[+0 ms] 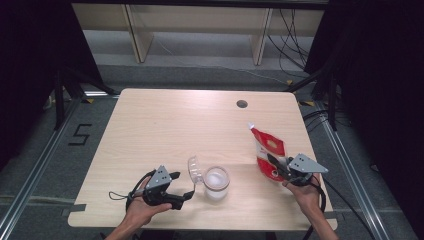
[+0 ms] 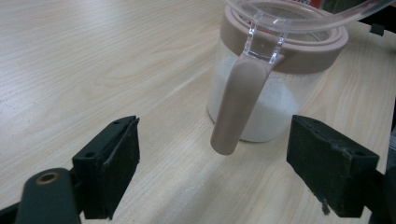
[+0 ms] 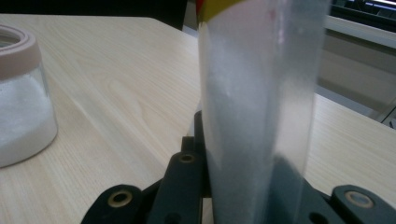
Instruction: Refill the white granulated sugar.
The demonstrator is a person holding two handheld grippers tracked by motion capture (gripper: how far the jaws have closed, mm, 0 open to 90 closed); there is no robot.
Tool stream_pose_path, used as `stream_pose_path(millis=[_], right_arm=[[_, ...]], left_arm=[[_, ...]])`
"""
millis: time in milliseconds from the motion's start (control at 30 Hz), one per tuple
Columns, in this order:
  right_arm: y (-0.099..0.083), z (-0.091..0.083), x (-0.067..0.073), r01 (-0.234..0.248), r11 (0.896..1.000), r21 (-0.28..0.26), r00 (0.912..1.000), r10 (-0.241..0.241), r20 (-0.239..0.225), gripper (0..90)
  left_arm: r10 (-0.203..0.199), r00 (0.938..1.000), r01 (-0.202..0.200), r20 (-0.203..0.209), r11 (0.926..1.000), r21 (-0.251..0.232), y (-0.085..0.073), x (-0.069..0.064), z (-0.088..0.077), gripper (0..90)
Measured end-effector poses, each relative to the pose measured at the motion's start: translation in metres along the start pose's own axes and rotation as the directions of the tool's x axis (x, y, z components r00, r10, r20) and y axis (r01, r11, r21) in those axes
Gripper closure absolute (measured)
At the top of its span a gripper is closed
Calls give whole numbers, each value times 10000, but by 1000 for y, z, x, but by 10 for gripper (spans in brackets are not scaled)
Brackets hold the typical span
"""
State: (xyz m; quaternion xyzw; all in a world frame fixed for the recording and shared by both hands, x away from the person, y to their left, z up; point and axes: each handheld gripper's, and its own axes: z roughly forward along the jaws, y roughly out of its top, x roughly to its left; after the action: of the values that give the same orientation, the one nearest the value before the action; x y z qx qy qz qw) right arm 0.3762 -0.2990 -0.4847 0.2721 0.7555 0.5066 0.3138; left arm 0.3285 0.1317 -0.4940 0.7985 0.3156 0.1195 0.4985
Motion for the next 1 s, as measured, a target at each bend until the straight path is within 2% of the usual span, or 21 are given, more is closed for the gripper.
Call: stream_pose_path(millis=[33,67,100,167,200,233,267,300,367,467,533,567,600,633,833,867,900,933,967,1000], right_arm=[[0,-1,-1,165,9998,75,9999,-164,-38,850],[1,-2,1,-18,9998,219,10000,19,-59,848],[1,-2,0,16,9998,204,9999,-13,-152,846],[0,-3,0,99,9995,302,9999,-100,31,842],[-1,-4,0,112,9995,299,9999,-111,-56,839],[-2,-6,0,-7,9982,593,9998,20,-214,840],[-3,-5,-1,-179,9992,370,9997,184,-132,840],[-3,-5,-2,-76,9994,345,9998,82,-165,840],[-3,-5,-1,-195,9990,393,9998,199,-97,840],[-3,-5,-2,-77,9991,425,9997,86,-227,831],[-3,-6,-2,-277,9990,357,9996,280,-68,817],[-4,-6,-1,-591,9976,371,9981,596,-123,808],[-4,-6,-3,-475,9981,382,9987,481,-141,801],[-4,-7,-2,-836,9953,481,9962,846,-198,793],[-4,-12,-4,-1366,9901,310,9904,1372,-164,727],[-4,-12,-6,-1267,9917,234,9918,1270,-112,709],[-4,-13,-5,-1455,9890,283,9892,1459,-122,699],[-4,-14,-3,-1592,9862,451,9870,1600,-161,696],[-4,-14,-4,-1436,9890,363,9896,1439,-82,684],[-4,-14,-2,-1592,9869,255,9872,1593,-20,660]], left_arm=[[-39,10000,39,13,10000,-28,0,0,0,168],[-31,10000,31,18,10000,-36,0,0,0,169],[4,10000,-3,94,10000,-40,0,1,0,169],[270,9996,-270,6,9996,96,0,2,-1,169],[103,9999,-103,63,9999,-44,0,1,0,169],[57,10000,-56,75,9999,-86,0,1,0,168],[66,10000,-66,73,9999,-87,0,1,0,168],[119,9999,-119,66,9999,-45,0,1,0,168],[124,9999,-124,78,9999,-29,0,1,0,168],[76,9999,-75,73,9999,-77,0,1,0,169],[133,9999,-132,70,9999,-28,1,1,-1,169],[136,9999,-136,71,9999,-29,0,1,-1,169],[133,9999,-133,71,9999,-29,0,1,-1,168],[125,9999,-125,69,9999,-31,0,1,-1,169],[123,9999,-123,69,9999,-39,0,1,0,168],[182,9998,-182,69,9998,6,0,1,0,169],[-1,10000,1,67,10000,-28,0,0,0,168],[-15,10000,16,34,10000,-56,0,0,0,169],[-15,10000,15,40,10000,-71,0,0,0,169],[-27,10000,27,36,10000,-71,0,0,1,168]])
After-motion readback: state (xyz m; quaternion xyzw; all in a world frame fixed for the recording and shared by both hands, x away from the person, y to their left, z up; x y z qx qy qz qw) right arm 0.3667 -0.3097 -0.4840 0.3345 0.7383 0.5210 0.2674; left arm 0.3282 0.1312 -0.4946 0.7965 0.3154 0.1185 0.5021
